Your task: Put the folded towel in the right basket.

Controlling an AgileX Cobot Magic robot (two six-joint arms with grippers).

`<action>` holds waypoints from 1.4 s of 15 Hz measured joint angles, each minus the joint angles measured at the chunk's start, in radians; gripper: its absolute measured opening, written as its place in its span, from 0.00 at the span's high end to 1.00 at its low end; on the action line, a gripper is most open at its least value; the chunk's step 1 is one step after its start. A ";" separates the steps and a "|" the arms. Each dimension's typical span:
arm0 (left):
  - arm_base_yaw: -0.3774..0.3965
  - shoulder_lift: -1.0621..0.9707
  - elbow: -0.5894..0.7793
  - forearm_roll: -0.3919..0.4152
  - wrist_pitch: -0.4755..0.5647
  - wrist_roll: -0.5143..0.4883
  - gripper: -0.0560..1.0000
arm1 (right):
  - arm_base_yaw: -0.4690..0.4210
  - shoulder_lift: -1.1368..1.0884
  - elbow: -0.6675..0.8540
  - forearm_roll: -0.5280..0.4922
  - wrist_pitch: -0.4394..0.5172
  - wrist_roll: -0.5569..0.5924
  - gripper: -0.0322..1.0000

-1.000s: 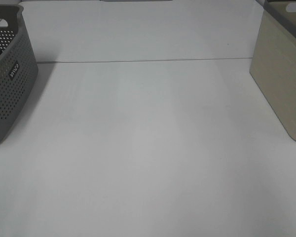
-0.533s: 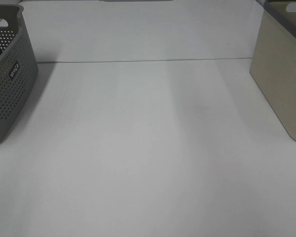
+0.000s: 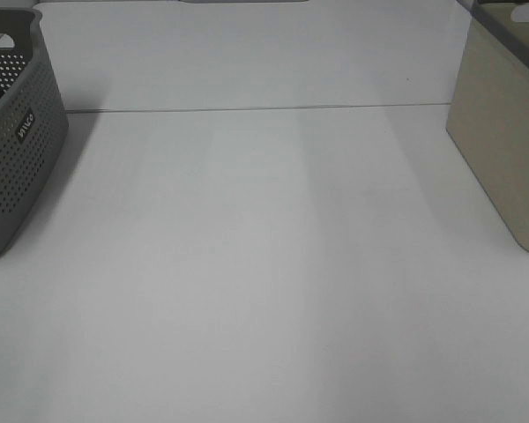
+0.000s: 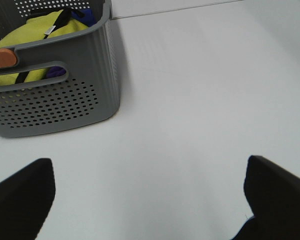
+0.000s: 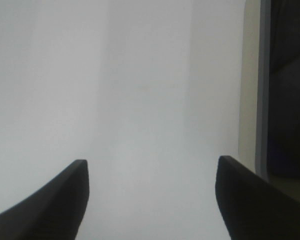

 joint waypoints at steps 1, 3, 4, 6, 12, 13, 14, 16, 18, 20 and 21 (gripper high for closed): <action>0.000 0.000 0.000 0.000 0.000 0.000 0.02 | 0.000 -0.094 0.123 0.000 0.000 0.000 0.31; 0.000 0.000 0.000 0.000 0.000 0.000 0.02 | 0.000 -0.265 0.396 0.000 0.000 0.000 0.31; 0.000 0.000 0.000 0.000 0.000 0.000 0.02 | 0.000 -0.311 0.450 0.000 0.000 0.000 0.31; 0.000 0.000 0.000 0.000 0.000 0.000 0.02 | 0.000 -0.492 0.687 -0.006 0.000 -0.001 0.31; 0.000 0.000 0.000 0.000 0.000 0.000 0.02 | 0.000 -0.998 0.985 -0.104 -0.053 -0.004 0.31; 0.000 0.000 0.000 0.000 0.000 0.000 0.02 | 0.000 -1.173 1.018 -0.112 -0.128 -0.004 0.31; 0.000 0.000 0.000 0.000 0.000 0.000 0.02 | 0.000 -1.248 1.027 -0.112 -0.136 -0.006 0.31; 0.000 0.000 0.000 0.000 0.000 0.000 0.02 | 0.000 -1.391 1.029 -0.115 -0.147 -0.007 0.31; 0.000 0.000 0.000 0.000 0.000 0.000 0.02 | 0.000 -1.466 1.031 -0.118 -0.148 -0.007 0.31; 0.000 0.000 0.000 0.000 0.000 0.000 0.02 | 0.000 -1.480 1.032 -0.120 -0.149 -0.005 0.31; 0.000 0.000 0.000 0.000 0.000 0.000 0.02 | 0.000 -1.470 1.032 -0.119 -0.150 -0.005 0.31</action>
